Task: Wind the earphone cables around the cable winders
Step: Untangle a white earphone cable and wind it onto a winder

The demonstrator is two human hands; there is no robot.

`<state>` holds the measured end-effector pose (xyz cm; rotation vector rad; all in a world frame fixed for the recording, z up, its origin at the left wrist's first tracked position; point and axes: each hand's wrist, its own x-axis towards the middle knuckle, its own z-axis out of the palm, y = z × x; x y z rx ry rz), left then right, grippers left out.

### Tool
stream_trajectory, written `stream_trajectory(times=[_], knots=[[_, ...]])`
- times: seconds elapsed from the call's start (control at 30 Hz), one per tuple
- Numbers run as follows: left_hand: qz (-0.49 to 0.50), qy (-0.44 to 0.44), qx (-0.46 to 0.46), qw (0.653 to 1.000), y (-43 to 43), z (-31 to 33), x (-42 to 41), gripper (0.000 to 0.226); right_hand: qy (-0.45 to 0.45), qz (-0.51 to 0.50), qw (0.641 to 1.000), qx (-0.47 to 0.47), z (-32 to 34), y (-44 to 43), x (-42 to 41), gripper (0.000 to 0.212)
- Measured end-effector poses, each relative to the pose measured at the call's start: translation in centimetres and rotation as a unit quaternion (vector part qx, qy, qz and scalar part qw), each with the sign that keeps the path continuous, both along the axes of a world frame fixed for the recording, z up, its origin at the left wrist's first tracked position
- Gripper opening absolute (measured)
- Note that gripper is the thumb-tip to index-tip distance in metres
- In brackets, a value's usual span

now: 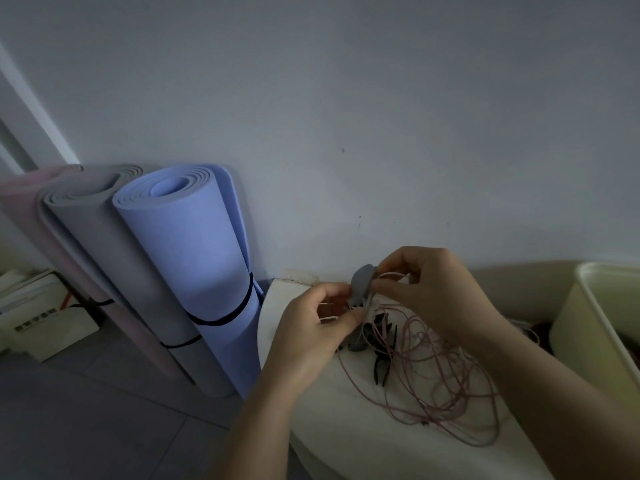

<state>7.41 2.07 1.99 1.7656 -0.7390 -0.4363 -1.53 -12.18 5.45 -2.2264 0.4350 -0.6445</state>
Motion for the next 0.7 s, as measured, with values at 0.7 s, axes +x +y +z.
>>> stream_trajectory(times=[0.7], knots=[[-0.022,0.29,-0.25,0.923,0.4,0.5,0.7,0.046,0.006,0.11,0.905,0.41,-3.7,3.0,2.3,0.035]])
